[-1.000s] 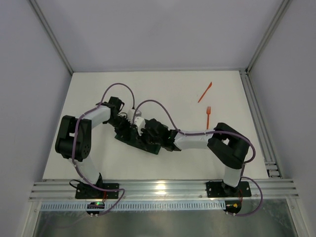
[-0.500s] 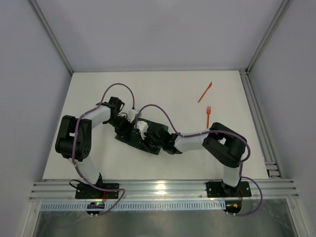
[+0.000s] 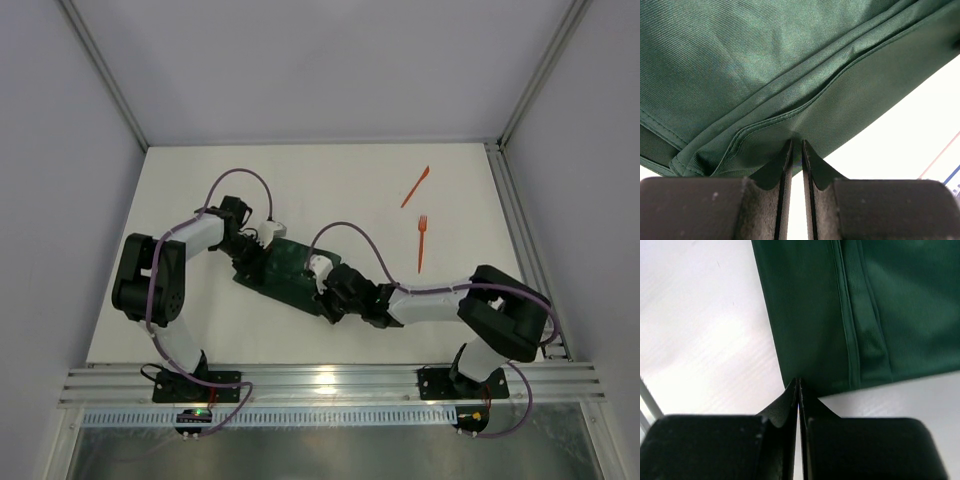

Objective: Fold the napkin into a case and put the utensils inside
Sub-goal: Smooth out the 2/3-rectangle-folded napkin at the center of the board.

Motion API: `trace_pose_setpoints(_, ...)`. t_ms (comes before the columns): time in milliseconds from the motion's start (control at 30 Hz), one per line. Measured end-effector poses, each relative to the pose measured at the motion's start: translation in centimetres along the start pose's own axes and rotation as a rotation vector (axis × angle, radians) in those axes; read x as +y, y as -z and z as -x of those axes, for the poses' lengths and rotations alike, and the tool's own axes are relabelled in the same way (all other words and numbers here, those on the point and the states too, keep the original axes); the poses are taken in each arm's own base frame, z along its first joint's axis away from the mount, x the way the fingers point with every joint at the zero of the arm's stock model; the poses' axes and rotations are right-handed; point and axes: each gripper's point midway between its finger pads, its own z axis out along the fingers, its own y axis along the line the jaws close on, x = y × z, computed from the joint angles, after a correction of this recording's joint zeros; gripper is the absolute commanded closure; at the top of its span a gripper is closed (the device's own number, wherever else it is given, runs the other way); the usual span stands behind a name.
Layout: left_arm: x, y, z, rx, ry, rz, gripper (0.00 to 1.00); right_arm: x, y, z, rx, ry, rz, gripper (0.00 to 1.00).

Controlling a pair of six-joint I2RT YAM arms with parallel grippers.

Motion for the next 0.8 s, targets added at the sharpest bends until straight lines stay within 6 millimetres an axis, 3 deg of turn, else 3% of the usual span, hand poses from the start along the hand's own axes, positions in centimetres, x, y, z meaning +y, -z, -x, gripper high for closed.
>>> trace_pose_setpoints(133,0.0,0.0,0.0,-0.001,-0.001,0.0,0.84,-0.8,2.7,-0.8,0.019,-0.011,-0.046,0.96)
trace_pose_setpoints(267,-0.1,0.0,0.0,-0.008,-0.006,0.002,0.83,-1.0,4.2,1.4,-0.016,0.009,-0.068,0.96)
trace_pose_setpoints(400,-0.1,0.0,0.0,-0.01,-0.008,0.003,0.83,-0.2,3.6,6.1,-0.099,0.028,-0.034,0.96)
trace_pose_setpoints(467,-0.1,0.0,0.0,-0.01,-0.007,0.002,0.83,0.3,2.5,8.3,-0.142,0.028,-0.001,0.96)
trace_pose_setpoints(533,-0.1,0.0,0.0,-0.013,-0.009,0.002,0.83,0.5,0.7,9.3,-0.153,0.016,0.029,0.96)
trace_pose_setpoints(600,-0.1,0.0,0.0,-0.014,-0.01,0.001,0.82,0.4,-1.2,8.6,-0.128,-0.001,0.052,0.96)
trace_pose_setpoints(667,-0.2,0.1,0.0,-0.015,-0.011,0.001,0.82,0.1,-3.1,6.6,-0.075,-0.028,0.065,0.96)
trace_pose_setpoints(767,-0.2,0.1,0.1,-0.017,-0.013,-0.001,0.79,-0.5,-4.9,4.1,-0.016,-0.081,0.081,0.96)
trace_pose_setpoints(800,-0.3,0.1,0.1,-0.019,-0.013,-0.004,0.78,-0.6,-5.0,4.3,-0.026,-0.094,0.087,0.96)
